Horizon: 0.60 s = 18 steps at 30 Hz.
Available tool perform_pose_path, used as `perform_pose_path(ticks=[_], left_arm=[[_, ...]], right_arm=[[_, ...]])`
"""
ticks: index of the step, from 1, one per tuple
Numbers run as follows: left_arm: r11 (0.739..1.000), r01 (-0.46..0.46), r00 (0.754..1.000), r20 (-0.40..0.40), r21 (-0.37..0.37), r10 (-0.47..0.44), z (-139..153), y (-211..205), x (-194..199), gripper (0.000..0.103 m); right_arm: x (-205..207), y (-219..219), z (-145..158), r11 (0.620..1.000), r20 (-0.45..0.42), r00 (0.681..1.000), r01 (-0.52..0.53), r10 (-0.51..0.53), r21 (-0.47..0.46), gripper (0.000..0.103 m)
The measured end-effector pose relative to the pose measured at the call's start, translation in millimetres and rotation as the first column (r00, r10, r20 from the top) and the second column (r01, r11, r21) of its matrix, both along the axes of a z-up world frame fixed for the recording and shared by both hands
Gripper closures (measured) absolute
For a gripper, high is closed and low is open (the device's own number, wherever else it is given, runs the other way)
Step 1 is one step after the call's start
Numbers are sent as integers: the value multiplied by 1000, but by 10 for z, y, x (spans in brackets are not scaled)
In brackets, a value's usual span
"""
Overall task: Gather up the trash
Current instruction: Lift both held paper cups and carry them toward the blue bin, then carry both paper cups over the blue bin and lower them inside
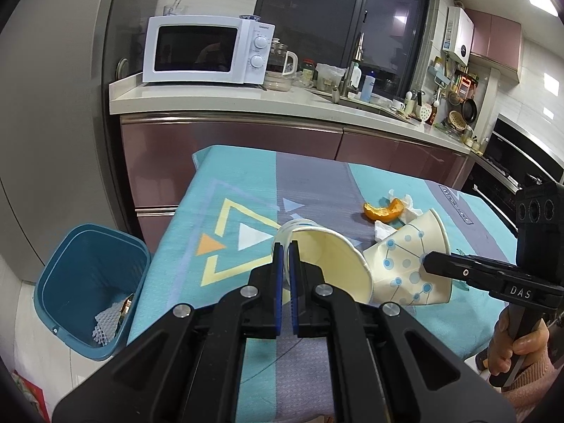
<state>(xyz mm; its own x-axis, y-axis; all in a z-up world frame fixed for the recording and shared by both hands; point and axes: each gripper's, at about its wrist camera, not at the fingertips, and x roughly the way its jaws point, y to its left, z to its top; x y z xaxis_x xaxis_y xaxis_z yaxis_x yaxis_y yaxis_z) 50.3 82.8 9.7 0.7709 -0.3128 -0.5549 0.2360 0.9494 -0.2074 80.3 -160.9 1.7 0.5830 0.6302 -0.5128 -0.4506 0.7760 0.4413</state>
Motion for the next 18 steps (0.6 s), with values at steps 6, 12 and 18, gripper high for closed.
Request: perform_pose_path(ticks=[6, 12, 18], left_arm=[[1000, -23, 1000, 4, -1, 23, 0, 112, -65, 99], [999, -51, 999, 6, 0, 51, 12, 263, -96, 99], [996, -92, 996, 4, -2, 92, 7, 447, -138, 99]], right_arm=[[29, 76, -2, 1000, -1, 1000, -15, 15, 1, 100], [70, 185, 15, 999, 2, 999, -35, 35, -1, 100], [119, 312, 33, 998, 7, 998, -62, 62, -3, 100]])
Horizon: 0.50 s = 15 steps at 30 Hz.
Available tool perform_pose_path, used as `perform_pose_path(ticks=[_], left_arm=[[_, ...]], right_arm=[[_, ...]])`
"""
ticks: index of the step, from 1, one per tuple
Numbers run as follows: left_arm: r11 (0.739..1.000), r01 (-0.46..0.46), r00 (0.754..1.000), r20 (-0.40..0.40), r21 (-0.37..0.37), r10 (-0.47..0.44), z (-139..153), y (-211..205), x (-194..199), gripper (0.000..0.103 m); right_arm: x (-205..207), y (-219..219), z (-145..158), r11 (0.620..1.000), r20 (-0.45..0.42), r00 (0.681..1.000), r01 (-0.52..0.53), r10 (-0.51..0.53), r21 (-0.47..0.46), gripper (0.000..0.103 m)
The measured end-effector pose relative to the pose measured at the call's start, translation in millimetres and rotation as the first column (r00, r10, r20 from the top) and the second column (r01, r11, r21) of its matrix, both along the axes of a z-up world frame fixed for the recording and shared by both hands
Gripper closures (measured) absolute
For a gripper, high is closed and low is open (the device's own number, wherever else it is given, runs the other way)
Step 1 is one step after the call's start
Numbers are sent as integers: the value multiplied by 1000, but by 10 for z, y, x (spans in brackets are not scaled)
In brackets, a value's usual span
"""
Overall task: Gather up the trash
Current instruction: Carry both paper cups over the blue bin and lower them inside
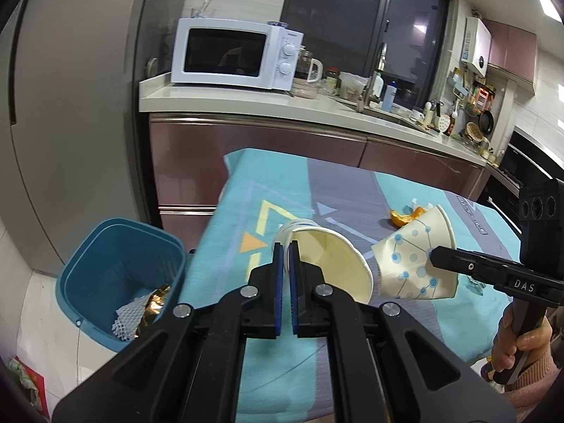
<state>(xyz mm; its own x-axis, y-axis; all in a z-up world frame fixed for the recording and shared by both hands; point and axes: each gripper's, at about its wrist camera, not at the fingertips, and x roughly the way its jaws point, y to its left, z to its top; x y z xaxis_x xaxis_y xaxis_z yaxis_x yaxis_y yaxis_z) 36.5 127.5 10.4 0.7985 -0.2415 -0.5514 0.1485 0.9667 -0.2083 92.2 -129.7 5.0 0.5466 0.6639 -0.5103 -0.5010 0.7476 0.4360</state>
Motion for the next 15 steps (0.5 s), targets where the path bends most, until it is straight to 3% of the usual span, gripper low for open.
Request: perform_pose_path(ticks=[15], left_arm=[[996, -92, 996, -13, -4, 92, -71, 433, -85, 99]], right_arm=[[126, 355, 0, 997, -2, 997, -74, 74, -11, 100]])
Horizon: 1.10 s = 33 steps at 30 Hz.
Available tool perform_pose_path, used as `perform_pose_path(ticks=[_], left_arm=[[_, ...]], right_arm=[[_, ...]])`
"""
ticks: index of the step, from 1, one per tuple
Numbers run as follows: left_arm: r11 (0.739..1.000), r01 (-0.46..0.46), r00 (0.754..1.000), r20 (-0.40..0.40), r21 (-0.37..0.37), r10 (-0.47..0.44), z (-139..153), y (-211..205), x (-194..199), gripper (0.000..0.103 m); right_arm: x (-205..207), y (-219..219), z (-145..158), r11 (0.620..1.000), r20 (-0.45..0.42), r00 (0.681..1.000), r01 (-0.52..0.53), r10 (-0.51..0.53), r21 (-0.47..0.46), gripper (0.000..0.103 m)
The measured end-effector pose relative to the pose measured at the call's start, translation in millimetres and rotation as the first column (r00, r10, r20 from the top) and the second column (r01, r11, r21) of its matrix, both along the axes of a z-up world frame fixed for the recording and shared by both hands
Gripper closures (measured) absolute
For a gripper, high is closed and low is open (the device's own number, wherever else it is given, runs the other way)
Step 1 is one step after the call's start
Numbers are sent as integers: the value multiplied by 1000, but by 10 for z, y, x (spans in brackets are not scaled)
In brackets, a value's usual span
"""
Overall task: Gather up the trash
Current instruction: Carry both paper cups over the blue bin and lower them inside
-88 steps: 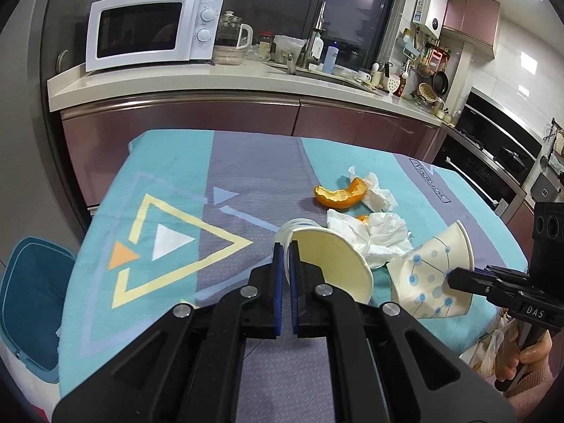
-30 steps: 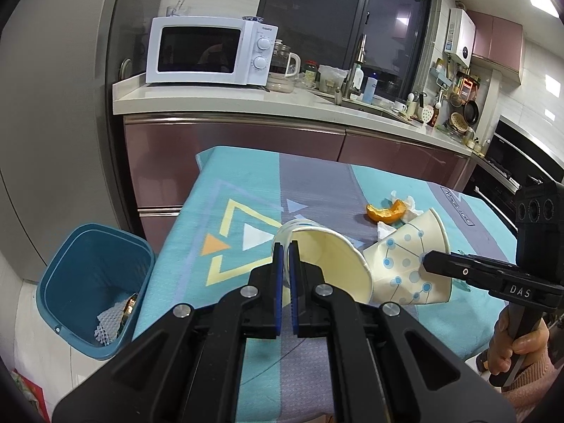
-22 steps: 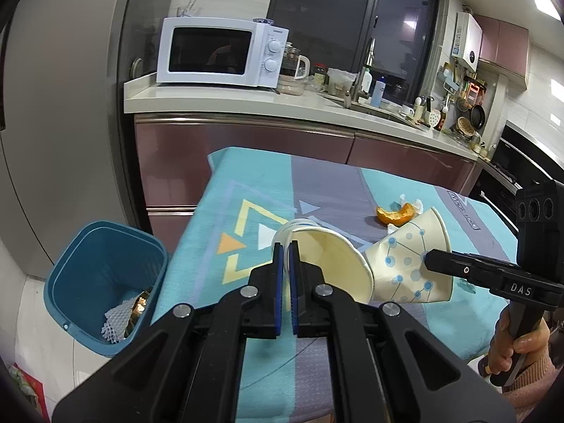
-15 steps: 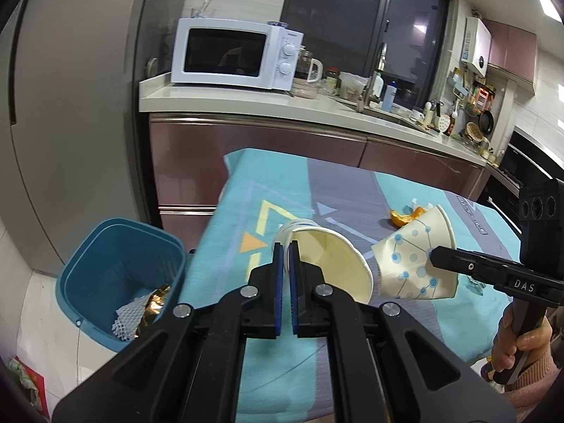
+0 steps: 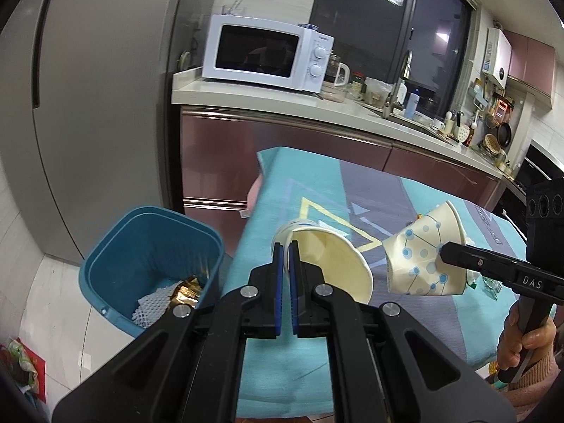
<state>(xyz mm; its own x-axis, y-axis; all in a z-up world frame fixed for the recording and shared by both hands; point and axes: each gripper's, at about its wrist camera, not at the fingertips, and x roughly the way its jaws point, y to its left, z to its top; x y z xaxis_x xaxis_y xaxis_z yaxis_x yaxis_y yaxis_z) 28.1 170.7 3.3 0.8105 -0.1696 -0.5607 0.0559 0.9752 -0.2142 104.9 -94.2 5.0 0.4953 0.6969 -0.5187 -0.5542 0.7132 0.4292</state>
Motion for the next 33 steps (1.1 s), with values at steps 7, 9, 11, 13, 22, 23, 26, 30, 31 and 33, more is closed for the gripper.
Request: perform_pose_path(ticks=[7, 9, 11, 13, 22, 23, 26, 30, 31, 33], left_arm=[[999, -51, 999, 4, 1, 51, 12, 194, -57, 99], [998, -67, 998, 3, -3, 67, 15, 265, -69, 99], [996, -88, 996, 4, -1, 88, 16, 344, -81, 99], [995, -105, 994, 5, -3, 105, 17, 411, -97, 99], [985, -170, 985, -4, 0, 170, -19, 678, -112, 99], [985, -174, 985, -5, 0, 174, -25, 684, -114, 99], [982, -189, 982, -11, 0, 189, -51, 752, -102, 99], [978, -211, 977, -19, 2, 211, -83, 832, -102, 99], [976, -217, 976, -22, 3, 217, -94, 856, -97, 99], [974, -227, 973, -25, 4, 227, -112, 892, -87, 99]], right_arm=[[98, 172, -14, 999, -14, 999, -36, 36, 3, 100], [118, 220, -22, 999, -19, 999, -46, 46, 4, 100], [130, 281, -27, 998, -23, 998, -57, 57, 5, 100], [139, 336, -25, 998, -21, 997, -68, 68, 2, 100], [255, 597, -22, 993, -26, 992, -120, 120, 7, 100], [263, 617, -22, 992, -26, 992, -124, 124, 5, 100], [288, 710, -13, 990, -24, 989, -143, 143, 0, 100], [329, 834, -6, 986, -27, 985, -169, 169, -4, 100], [340, 862, -4, 985, -28, 984, -175, 175, -5, 100], [377, 930, -4, 982, -29, 982, -187, 187, -7, 100]])
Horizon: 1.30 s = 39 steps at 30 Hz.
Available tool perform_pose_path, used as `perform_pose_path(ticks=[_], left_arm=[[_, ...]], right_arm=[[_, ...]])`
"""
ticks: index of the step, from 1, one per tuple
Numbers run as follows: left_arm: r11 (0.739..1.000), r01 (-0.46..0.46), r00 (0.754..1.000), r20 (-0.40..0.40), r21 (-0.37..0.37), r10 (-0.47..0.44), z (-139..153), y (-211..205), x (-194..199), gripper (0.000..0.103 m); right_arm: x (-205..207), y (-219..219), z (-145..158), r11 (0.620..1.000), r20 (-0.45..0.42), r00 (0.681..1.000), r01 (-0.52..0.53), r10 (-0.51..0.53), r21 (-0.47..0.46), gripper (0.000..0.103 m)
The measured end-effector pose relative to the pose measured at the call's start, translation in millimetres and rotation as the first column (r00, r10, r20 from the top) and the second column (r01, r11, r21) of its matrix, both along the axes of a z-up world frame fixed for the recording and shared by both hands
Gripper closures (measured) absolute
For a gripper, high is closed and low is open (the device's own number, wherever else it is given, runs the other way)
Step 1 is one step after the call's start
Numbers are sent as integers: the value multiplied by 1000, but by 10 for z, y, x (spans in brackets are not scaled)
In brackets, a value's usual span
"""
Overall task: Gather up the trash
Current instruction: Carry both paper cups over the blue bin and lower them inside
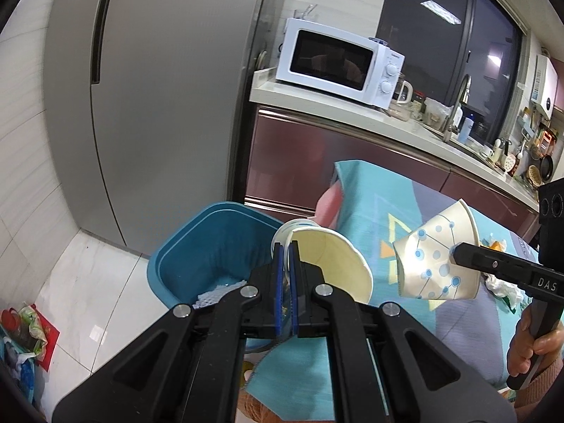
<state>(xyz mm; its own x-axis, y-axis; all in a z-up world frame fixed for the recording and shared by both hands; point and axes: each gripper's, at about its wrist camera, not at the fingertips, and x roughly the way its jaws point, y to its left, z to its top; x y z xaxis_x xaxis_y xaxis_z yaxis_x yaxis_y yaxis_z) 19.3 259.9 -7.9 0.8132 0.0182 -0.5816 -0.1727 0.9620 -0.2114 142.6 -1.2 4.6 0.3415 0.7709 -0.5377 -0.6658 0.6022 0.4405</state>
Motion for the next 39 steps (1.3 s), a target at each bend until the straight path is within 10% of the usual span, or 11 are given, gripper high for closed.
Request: perform_pose_path(ticks=[39], left_arm=[[990, -142, 982, -131, -8, 140, -575, 513, 397, 99]], right_arm=[[550, 1040, -375, 987, -92, 992, -94, 83, -126, 100]])
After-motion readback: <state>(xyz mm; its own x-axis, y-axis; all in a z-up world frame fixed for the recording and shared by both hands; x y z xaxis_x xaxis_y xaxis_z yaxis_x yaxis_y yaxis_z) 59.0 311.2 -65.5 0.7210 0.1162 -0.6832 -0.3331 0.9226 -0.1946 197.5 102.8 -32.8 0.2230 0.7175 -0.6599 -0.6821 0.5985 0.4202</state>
